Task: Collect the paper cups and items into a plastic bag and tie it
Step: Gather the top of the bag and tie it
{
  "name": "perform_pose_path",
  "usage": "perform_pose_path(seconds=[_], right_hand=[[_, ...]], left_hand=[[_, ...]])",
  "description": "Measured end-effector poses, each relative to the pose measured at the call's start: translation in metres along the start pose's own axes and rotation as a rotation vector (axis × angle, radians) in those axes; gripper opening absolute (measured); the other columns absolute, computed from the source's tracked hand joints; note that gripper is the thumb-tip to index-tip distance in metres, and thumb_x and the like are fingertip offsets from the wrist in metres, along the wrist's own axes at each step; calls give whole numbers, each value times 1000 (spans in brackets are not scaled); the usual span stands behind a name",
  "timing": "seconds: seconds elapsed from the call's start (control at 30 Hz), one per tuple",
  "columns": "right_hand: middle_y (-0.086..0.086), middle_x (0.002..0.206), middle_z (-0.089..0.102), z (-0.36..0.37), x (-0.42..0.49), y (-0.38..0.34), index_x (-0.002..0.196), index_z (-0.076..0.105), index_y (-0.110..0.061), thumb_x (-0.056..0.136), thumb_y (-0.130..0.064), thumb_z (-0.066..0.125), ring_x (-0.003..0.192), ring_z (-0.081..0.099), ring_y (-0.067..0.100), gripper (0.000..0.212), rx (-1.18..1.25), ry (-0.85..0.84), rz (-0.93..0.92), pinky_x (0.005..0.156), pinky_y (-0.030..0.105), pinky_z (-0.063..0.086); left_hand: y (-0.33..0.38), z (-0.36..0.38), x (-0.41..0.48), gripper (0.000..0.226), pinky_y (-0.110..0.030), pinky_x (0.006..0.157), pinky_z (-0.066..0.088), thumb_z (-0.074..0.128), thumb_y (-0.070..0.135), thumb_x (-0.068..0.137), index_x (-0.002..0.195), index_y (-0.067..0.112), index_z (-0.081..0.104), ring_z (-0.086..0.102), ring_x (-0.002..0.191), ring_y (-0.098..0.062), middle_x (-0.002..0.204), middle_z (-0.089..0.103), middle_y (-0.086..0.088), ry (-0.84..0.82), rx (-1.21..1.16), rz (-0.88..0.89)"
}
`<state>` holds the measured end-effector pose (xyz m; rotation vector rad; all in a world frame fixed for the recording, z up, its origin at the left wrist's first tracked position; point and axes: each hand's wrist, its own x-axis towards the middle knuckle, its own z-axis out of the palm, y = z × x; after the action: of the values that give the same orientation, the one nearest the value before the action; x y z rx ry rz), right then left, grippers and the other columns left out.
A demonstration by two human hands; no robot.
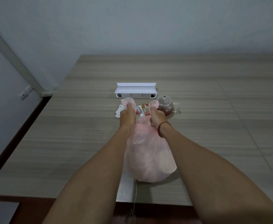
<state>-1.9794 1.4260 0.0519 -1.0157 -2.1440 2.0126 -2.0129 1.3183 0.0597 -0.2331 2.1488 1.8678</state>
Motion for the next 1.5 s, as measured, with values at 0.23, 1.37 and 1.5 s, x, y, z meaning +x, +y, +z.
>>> perform_pose_path(seconds=[0.23, 1.37, 1.5], right_hand=[[1, 53, 46, 7, -1, 3, 80, 65, -8, 92, -28, 38, 47, 40, 15, 36, -77, -23, -45, 52, 27, 35], [12, 103, 67, 5, -27, -3, 114, 67, -5, 100, -44, 27, 81, 61, 16, 57, -69, -66, 33, 63, 22, 41], [13, 108, 65, 2, -17, -2, 117, 63, -3, 99, -45, 28, 100, 59, 26, 58, -162, 11, 36, 76, 22, 36]], left_hand=[[-9, -1, -6, 31, -33, 65, 32, 29, 17, 93, 75, 5, 52, 37, 64, -19, 61, 39, 1, -8, 59, 111], [-9, -2, -11, 32, -39, 96, 50, 49, 21, 101, 121, 0, 62, 62, 94, -28, 107, 64, -22, -374, -308, -297], [-16, -3, -20, 34, -33, 84, 55, 41, 26, 103, 113, 3, 64, 66, 90, -24, 103, 68, -17, -452, -445, -348]])
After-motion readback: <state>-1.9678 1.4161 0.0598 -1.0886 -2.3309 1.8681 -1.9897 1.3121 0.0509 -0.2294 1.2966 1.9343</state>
